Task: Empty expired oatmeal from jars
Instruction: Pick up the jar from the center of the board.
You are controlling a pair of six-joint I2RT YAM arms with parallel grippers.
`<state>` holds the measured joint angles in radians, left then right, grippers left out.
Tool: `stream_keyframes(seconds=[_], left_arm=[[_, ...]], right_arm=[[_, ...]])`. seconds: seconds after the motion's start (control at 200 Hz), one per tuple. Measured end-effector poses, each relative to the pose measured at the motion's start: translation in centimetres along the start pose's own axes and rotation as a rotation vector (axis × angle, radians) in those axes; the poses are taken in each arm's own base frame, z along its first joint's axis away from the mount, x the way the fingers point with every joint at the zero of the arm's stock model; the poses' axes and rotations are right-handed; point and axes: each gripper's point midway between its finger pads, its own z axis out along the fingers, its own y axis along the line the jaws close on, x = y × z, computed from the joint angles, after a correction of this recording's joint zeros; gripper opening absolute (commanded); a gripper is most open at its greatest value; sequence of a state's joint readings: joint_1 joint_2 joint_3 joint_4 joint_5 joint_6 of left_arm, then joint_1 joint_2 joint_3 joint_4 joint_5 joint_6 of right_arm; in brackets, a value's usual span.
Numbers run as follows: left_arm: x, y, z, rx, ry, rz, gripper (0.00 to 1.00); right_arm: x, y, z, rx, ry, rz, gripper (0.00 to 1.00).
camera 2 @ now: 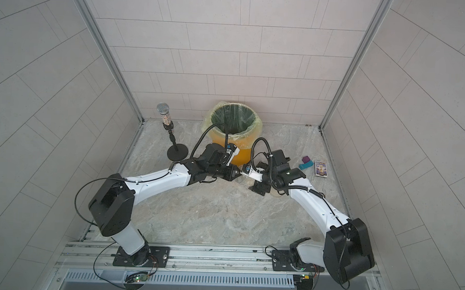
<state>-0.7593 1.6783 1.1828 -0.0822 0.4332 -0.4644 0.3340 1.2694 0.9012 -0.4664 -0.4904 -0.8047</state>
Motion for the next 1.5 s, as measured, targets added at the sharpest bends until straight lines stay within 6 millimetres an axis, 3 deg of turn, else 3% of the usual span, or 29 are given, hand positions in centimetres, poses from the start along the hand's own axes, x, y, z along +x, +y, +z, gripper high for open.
stream_keyframes(seconds=[0.145,0.26,0.365,0.475,0.585,0.66,0.816,1.176,1.251,1.501], left_arm=[[0.0,-0.1,0.0,0.005,0.003,-0.008,0.00],[0.1,-0.2,0.0,0.011,0.007,-0.015,0.00],[0.0,-0.4,-0.1,0.021,0.008,-0.019,0.00],[-0.2,-0.6,-0.2,0.027,0.008,-0.024,0.03],[-0.5,-0.8,0.0,0.028,0.011,-0.021,0.38],[-1.3,-1.3,-0.1,0.041,-0.008,-0.014,0.42],[-2.8,-1.4,-0.5,0.038,-0.051,-0.014,0.70],[-5.1,-2.2,-1.9,0.017,-0.101,0.021,0.85],[-5.5,-2.4,-2.8,0.006,-0.121,0.033,0.94],[-8.7,-3.7,-6.7,-0.037,-0.222,0.075,1.00]], right_arm=[[-0.1,0.1,0.0,-0.005,-0.006,-0.007,0.55],[-0.2,0.3,-0.2,-0.016,-0.006,-0.009,0.15],[-0.3,0.3,-0.6,-0.027,0.004,-0.009,0.00],[-0.5,0.3,-0.9,-0.030,0.010,-0.006,0.00],[-0.5,0.2,-1.0,-0.036,0.023,0.014,0.00],[-0.4,0.2,-0.9,-0.059,0.045,0.054,0.00],[-0.4,0.0,-1.2,-0.071,0.061,0.106,0.00],[-1.8,-1.0,-3.3,0.001,0.026,0.146,0.00],[-2.6,-1.7,-4.0,0.026,0.010,0.134,0.00],[-5.0,-3.3,-6.6,0.084,-0.030,0.106,0.00]])
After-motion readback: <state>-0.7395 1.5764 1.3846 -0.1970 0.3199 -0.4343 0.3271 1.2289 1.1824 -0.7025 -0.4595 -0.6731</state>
